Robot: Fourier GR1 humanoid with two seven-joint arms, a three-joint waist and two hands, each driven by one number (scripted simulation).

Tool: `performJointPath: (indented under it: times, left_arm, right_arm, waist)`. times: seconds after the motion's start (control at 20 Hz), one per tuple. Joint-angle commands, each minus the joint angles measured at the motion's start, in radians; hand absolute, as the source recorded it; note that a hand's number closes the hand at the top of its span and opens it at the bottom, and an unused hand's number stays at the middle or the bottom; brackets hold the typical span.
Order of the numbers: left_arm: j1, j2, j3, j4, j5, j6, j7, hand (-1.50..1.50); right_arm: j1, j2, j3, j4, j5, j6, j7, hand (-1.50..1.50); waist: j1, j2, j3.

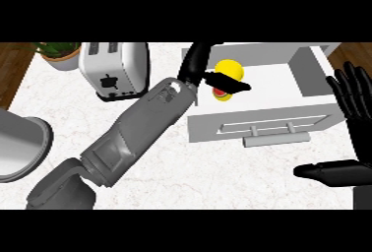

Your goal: Pick up the cup, place it into the drawer and close the drawer

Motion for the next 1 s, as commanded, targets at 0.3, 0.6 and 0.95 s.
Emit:
performJointPath:
  times: [0.3, 0.6, 0.95]
  left_arm:
    - [-0.015, 0.000, 0.040, -0.066, 0.088, 0.021, -0.123, -1.50]
    - [-0.039, 0.006, 0.109, -0.098, 0.113, 0.019, -0.119, -1.50]
    - [0.019, 0.092, 0.149, -0.237, 0.102, 0.030, -0.016, -1.50]
  right_arm:
    - [0.040, -0.009, -0.001, -0.047, -0.200, 0.130, 0.040, 1.50]
    - [0.106, -0.101, 0.057, -0.172, -0.051, 0.193, 0.049, 1.50]
    - [0.128, -0.146, 0.073, -0.166, 0.104, 0.198, 0.046, 1.50]
  waist:
    - [0.034, -0.010, -0.001]
    - [0.065, -0.020, -0.002]
    - [0.097, -0.025, -0.001]
